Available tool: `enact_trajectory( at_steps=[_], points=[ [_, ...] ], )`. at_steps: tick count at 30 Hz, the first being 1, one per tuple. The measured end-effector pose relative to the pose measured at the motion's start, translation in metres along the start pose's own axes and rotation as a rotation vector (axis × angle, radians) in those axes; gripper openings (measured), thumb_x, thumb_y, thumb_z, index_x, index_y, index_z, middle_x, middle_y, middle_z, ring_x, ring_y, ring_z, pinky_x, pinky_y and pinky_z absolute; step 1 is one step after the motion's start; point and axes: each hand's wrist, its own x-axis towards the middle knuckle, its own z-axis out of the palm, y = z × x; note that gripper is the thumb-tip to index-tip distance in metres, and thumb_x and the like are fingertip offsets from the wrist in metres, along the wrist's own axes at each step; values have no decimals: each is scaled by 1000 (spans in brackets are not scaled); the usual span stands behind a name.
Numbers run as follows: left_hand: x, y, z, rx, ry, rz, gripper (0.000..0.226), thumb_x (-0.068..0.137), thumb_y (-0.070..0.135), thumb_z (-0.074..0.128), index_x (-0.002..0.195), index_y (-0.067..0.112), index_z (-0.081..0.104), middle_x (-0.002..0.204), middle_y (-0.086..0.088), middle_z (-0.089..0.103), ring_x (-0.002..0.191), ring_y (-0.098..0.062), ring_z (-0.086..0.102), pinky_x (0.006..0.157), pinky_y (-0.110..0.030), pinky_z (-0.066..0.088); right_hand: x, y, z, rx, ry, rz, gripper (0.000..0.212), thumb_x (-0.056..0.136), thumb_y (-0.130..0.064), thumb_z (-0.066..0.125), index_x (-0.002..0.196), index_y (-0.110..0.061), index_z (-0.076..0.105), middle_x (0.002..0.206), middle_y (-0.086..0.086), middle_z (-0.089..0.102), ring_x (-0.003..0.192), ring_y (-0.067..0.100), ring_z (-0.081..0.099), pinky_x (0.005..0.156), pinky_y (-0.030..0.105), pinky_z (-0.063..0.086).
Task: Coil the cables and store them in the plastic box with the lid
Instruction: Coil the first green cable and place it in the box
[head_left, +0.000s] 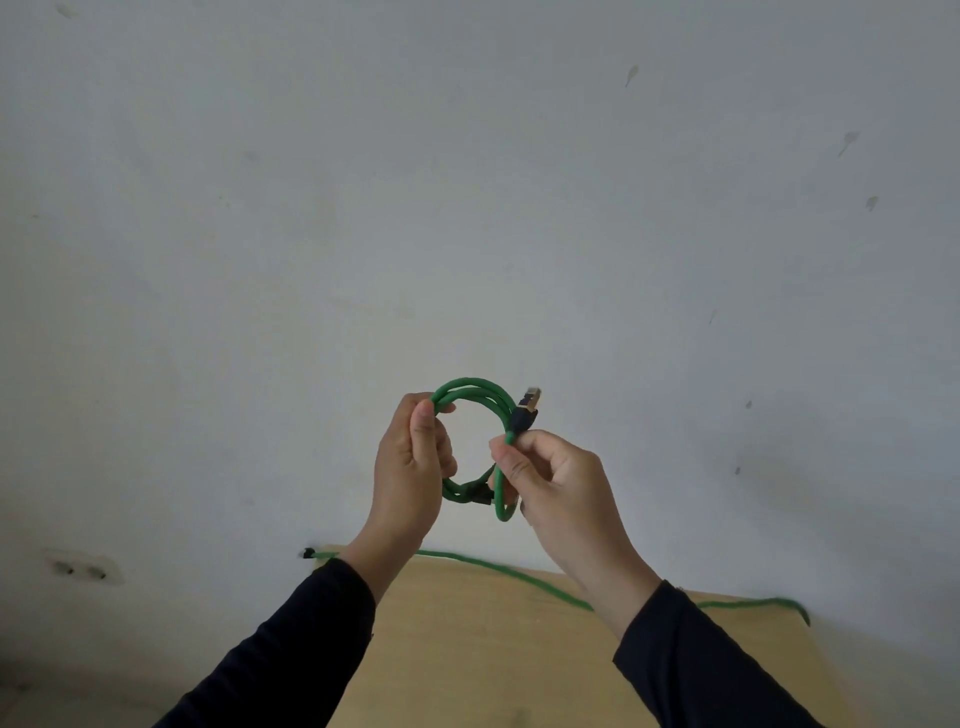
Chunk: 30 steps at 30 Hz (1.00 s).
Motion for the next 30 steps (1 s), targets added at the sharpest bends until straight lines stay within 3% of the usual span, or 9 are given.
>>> enact_trajectory(
  at_steps=[6,10,16,21,23,27,30],
  points=[
    [8,4,-2,-279,188,-225,34,102,28,25,84,15,51,53,11,27,47,-7,26,47,-20,28,-1,1,4,162,120,97,13,91,-20,57,86,-10,62,61,-3,68,46,3,51,45,14,40],
    [15,9,-6,-499,299,-376,35,102,31,26,83,14,50,56,5,23,46,-8,24,45,-19,27,-9,2,5,-29,44,-65,11,91,-18,55,85,-13,64,65,-3,66,47,0,50,52,11,39],
    [19,12,-5,-655,354,-467,36,101,31,27,81,12,50,56,5,22,42,-7,23,40,-16,27,-12,15,6,-275,27,-253,3,87,-9,60,87,-10,64,68,-5,64,56,0,54,49,6,34],
    [15,17,4,-702,362,-502,35,101,31,27,82,12,49,57,4,22,41,-7,24,40,-16,29,-13,24,17,-339,62,-318,6,82,-18,62,78,-15,60,65,4,64,57,20,53,49,20,37],
    [12,21,8,-672,349,-486,34,101,30,27,82,12,49,56,4,23,41,-7,25,39,-16,31,-13,25,22,-340,76,-314,9,82,-18,64,76,-16,58,64,5,64,57,20,54,51,23,39],
    [-1,22,17,-316,301,-299,33,101,31,25,84,18,49,51,11,29,41,-3,31,45,-20,32,-12,18,26,-288,88,-243,7,84,-17,66,79,-14,63,66,2,69,62,13,62,60,23,50],
    [-8,19,17,-175,251,-170,32,101,30,23,84,20,49,46,14,32,42,-3,33,44,-21,32,-8,10,25,-203,105,-82,11,84,-21,65,75,-15,66,64,2,70,62,15,65,67,35,55]
  ],
)
